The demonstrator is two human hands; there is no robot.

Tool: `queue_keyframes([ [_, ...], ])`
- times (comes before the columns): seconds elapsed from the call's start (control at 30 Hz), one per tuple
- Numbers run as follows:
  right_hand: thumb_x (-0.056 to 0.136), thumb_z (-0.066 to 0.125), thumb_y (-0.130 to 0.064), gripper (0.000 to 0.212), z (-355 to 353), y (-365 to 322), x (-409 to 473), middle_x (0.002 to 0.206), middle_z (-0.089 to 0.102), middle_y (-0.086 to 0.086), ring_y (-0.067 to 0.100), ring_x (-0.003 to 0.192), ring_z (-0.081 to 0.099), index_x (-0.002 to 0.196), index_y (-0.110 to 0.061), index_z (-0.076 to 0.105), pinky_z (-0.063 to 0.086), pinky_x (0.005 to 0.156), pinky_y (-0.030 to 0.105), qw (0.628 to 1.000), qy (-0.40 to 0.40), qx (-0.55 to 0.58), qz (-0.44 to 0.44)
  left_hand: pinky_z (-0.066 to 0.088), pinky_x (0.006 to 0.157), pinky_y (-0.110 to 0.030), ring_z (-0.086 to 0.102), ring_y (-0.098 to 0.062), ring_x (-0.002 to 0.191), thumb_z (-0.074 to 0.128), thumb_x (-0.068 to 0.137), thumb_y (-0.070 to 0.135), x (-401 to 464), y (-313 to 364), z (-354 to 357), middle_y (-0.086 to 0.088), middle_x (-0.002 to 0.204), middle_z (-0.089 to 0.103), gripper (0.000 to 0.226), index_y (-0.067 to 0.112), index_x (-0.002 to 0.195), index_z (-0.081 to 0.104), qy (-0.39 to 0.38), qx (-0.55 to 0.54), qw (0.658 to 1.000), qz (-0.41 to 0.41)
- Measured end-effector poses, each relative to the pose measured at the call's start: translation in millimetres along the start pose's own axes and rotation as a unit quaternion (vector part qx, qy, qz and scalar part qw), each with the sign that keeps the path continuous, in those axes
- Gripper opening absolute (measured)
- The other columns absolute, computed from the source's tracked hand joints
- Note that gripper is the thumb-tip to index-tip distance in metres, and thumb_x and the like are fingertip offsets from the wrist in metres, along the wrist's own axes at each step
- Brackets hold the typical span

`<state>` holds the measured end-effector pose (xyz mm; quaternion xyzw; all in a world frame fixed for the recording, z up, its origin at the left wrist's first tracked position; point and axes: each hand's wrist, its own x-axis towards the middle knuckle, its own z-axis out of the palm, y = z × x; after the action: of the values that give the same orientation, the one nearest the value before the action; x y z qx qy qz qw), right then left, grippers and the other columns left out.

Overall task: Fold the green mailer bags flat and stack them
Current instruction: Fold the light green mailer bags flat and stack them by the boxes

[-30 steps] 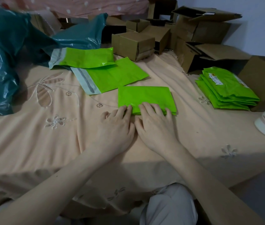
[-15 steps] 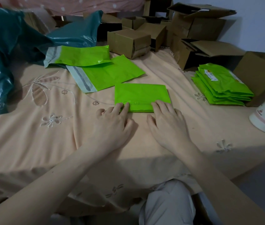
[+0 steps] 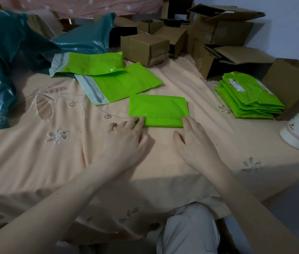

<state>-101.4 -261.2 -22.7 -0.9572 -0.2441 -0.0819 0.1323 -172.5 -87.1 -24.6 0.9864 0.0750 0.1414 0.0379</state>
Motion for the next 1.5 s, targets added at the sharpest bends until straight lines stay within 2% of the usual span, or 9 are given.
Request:
queue_keyframes([
  [0.23,0.094,0.040,-0.033,0.050,-5,-2,-1,0.140,0.041,0.014,0.029,0.128,0.038,0.134,-0.004,0.039,0.032,0.106,0.038,1.000,-0.012,0.000,0.019,0.046,0.084,-0.043,0.065,-0.029,0.097,0.019,0.085,0.042,0,-2,5,-0.010,0.123,0.060,0.066,0.010,0.131,0.052,0.012,-0.001,1.000,0.011],
  [0.37,0.090,0.042,-0.033,0.050,-10,7,15,0.133,0.046,0.019,0.036,0.123,0.044,0.131,-0.004,0.044,0.033,0.105,0.045,0.992,-0.019,0.113,0.041,0.040,0.089,-0.040,0.057,-0.030,0.109,0.012,0.088,0.047,12,-4,-10,-0.007,0.126,0.051,0.062,0.018,0.131,0.046,-0.020,-0.087,0.995,-0.047],
  [0.47,0.084,0.037,-0.032,0.046,-20,16,34,0.127,0.048,0.012,0.034,0.117,0.048,0.122,-0.013,0.055,0.035,0.103,0.048,0.976,0.058,0.191,0.087,0.038,0.096,-0.041,0.049,-0.029,0.116,0.026,0.092,0.039,37,-19,-16,-0.009,0.123,0.055,0.044,0.020,0.121,0.053,0.028,-0.230,0.966,-0.117],
  [0.57,0.083,0.031,-0.024,0.050,-24,6,58,0.132,0.048,0.013,0.034,0.120,0.041,0.123,-0.005,0.054,0.033,0.103,0.044,0.984,0.110,0.138,0.026,0.038,0.096,-0.045,0.047,-0.032,0.114,0.020,0.083,0.037,65,-15,-12,-0.013,0.120,0.055,0.057,0.013,0.121,0.055,0.087,-0.188,0.976,-0.068],
  [0.67,0.088,0.027,-0.033,0.057,-13,-13,82,0.146,0.039,0.011,0.028,0.134,0.035,0.136,-0.006,0.043,0.031,0.110,0.045,0.996,0.056,0.053,-0.054,0.029,0.109,-0.041,0.037,-0.028,0.131,0.017,0.087,0.042,89,1,-4,-0.012,0.143,0.041,0.065,0.008,0.137,0.042,0.033,-0.157,0.987,0.016],
  [0.8,0.101,0.025,-0.035,0.051,11,-13,93,0.157,0.022,0.000,0.014,0.145,0.016,0.147,-0.014,0.026,0.013,0.117,0.047,0.996,-0.059,-0.020,-0.058,0.008,0.118,-0.037,0.007,-0.019,0.146,0.022,0.101,0.033,100,5,18,-0.003,0.159,0.009,0.053,0.013,0.150,0.014,-0.098,-0.110,0.988,0.035],
  [1.07,0.098,0.018,-0.043,0.056,22,-8,98,0.153,0.031,0.005,0.028,0.141,0.025,0.144,-0.014,0.033,0.018,0.116,0.045,0.996,-0.061,0.020,-0.059,0.010,0.118,-0.034,0.014,-0.018,0.145,0.031,0.100,0.033,103,6,23,-0.001,0.157,0.019,0.050,0.019,0.148,0.025,-0.086,-0.172,0.981,0.002],
  [1.17,0.100,0.030,-0.034,0.046,21,-7,98,0.151,0.035,0.003,0.025,0.139,0.028,0.143,-0.018,0.036,0.019,0.115,0.041,0.997,-0.047,0.047,-0.040,0.010,0.118,-0.031,0.016,-0.018,0.144,0.034,0.099,0.032,106,4,23,-0.002,0.156,0.022,0.050,0.018,0.147,0.028,-0.091,-0.201,0.975,-0.008],
  [1.5,0.100,0.028,-0.039,0.049,13,-13,99,0.157,0.021,0.007,0.021,0.145,0.016,0.147,-0.023,0.027,0.013,0.116,0.040,0.992,-0.093,0.086,0.003,0.008,0.117,-0.030,0.010,-0.020,0.145,0.039,0.099,0.030,105,0,19,-0.006,0.157,0.014,0.052,0.015,0.147,0.025,-0.108,-0.284,0.953,-0.020],
])
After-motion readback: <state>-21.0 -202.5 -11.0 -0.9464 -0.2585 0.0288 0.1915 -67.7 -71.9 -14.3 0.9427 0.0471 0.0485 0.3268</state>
